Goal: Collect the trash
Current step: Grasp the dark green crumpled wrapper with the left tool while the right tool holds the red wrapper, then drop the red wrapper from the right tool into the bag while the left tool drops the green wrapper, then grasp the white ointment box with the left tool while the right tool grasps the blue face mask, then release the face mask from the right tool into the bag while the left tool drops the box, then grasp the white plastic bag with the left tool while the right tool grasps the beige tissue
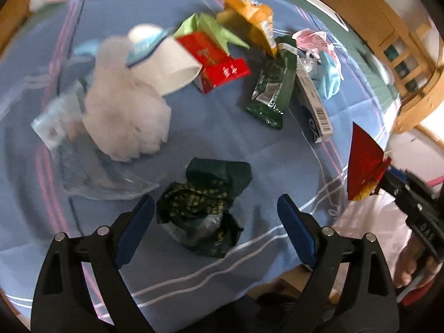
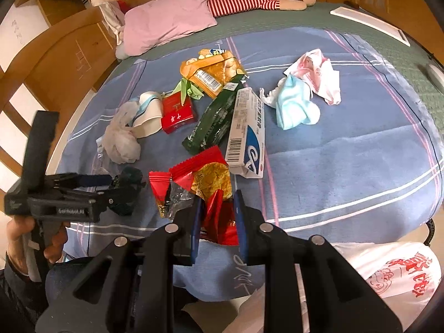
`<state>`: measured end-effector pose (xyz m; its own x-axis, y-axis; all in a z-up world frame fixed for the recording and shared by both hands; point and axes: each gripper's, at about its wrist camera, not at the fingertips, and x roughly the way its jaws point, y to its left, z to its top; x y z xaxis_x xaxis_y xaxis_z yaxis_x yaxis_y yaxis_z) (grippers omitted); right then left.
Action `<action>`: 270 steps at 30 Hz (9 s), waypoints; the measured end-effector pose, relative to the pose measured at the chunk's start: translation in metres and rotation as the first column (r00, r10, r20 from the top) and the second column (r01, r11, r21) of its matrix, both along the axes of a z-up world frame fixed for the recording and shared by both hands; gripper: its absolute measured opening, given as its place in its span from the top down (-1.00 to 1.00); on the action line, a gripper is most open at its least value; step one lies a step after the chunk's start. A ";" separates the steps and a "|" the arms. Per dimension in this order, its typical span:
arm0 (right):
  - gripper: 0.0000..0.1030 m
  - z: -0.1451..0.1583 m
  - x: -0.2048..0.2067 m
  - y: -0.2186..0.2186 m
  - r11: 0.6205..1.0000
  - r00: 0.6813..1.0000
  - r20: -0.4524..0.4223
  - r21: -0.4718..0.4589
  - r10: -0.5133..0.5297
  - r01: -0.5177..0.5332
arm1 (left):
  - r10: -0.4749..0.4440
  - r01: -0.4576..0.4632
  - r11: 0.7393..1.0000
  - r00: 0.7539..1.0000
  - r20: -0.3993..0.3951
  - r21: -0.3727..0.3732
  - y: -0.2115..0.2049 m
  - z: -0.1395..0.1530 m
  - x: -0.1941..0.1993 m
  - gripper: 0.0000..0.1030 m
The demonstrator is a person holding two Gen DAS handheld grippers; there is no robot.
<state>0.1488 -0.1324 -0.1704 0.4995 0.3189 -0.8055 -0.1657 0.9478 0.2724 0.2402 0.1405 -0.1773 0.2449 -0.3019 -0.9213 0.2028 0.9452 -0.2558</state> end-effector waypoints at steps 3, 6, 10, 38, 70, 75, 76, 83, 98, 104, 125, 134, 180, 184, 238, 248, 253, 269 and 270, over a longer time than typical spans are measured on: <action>0.55 -0.002 -0.001 -0.002 1.000 1.000 -0.006 0.010 0.002 -0.002 | 0.046 -0.049 0.997 0.997 -0.062 -0.053 0.015 -0.015 0.007 -0.34; 0.55 -0.003 -0.002 -0.002 1.000 1.000 -0.008 0.017 0.006 -0.006 | 0.064 -0.075 0.990 0.993 -0.096 -0.118 0.024 -0.023 0.009 -0.30; 0.55 -0.003 -0.002 -0.002 1.000 1.000 -0.009 0.019 0.005 -0.005 | 0.055 -0.064 0.991 0.995 -0.082 -0.114 0.024 -0.023 0.006 -0.18; 0.45 0.037 -0.084 -0.113 0.984 0.999 0.006 -0.172 0.036 -0.035 | 0.138 -0.053 0.977 0.896 0.421 -0.207 -0.087 0.085 -0.165 -0.06; -0.53 0.046 -0.089 -0.210 0.961 0.963 0.049 0.093 -0.266 0.261 | 0.044 0.003 0.984 0.966 0.256 -0.180 -0.168 0.048 -0.126 -0.79; -0.53 0.041 -0.059 -0.185 0.973 0.973 0.061 0.071 -0.225 0.220 | 0.352 -0.361 0.932 0.865 0.358 -0.044 -0.090 0.063 -0.077 -0.81; -0.53 0.039 -0.049 -0.173 0.979 0.977 0.067 0.060 -0.200 0.196 | 0.410 -0.437 0.899 0.823 0.392 -0.022 -0.072 0.066 -0.071 -0.83; -0.53 0.009 0.045 -0.065 1.000 1.000 0.027 0.006 -0.014 0.014 | 0.546 -0.538 0.834 0.778 0.311 -0.121 -0.024 0.046 -0.054 -0.93; 0.57 -0.063 0.092 0.038 0.986 0.974 -0.157 0.011 0.166 -0.167 | 0.608 -0.582 0.791 0.716 0.342 -0.189 -0.015 0.046 -0.063 -0.93; -0.50 -0.034 0.084 0.018 0.986 0.985 -0.042 0.008 0.168 -0.168 | 0.622 -0.589 0.782 0.712 0.325 -0.206 -0.012 0.045 -0.064 -0.93; 0.60 -0.058 0.122 -0.013 0.986 0.956 -0.249 -0.011 0.157 -0.164 | 0.513 -0.518 0.852 0.791 0.334 -0.083 -0.040 0.038 -0.051 -0.93; 0.60 -0.021 0.090 -0.059 0.997 0.991 -0.129 0.082 0.029 -0.018 | 0.421 -0.420 0.905 0.867 0.266 -0.061 -0.057 0.025 -0.040 -0.93; 0.59 -0.023 0.036 -0.050 0.997 1.000 -0.019 -0.083 -0.010 0.008 | 0.227 -0.249 0.967 0.934 0.275 0.049 -0.109 0.006 -0.032 0.24; 0.59 -0.012 0.026 -0.051 0.998 0.999 0.038 -0.068 -0.002 0.004 | 0.209 -0.234 0.972 0.882 0.423 0.006 -0.113 0.030 -0.049 0.24; -0.49 0.089 -0.110 -0.212 0.980 0.964 0.190 0.109 -0.187 0.169 | 0.315 -0.307 0.949 0.905 0.285 -0.072 -0.098 0.088 -0.111 -0.75; -0.49 0.050 -0.073 -0.182 0.982 0.987 0.068 0.130 -0.144 0.134 | 0.564 -0.579 0.803 0.815 0.131 0.141 0.009 0.007 0.052 -0.67; -0.49 0.040 -0.048 -0.155 0.992 0.991 0.053 0.026 -0.122 0.120 | 0.588 -0.602 0.788 0.798 0.131 0.128 0.006 -0.003 0.038 0.42; 0.08 -0.059 0.144 -0.018 0.969 0.990 -0.140 -0.245 -0.023 -0.012 | 0.407 -0.369 0.911 0.877 0.257 -0.184 -0.106 0.010 -0.064 0.37; 0.19 -0.064 0.144 -0.014 0.971 0.990 -0.144 -0.235 0.000 -0.035 | 0.400 -0.372 0.916 0.877 0.267 -0.152 -0.105 0.010 -0.063 0.37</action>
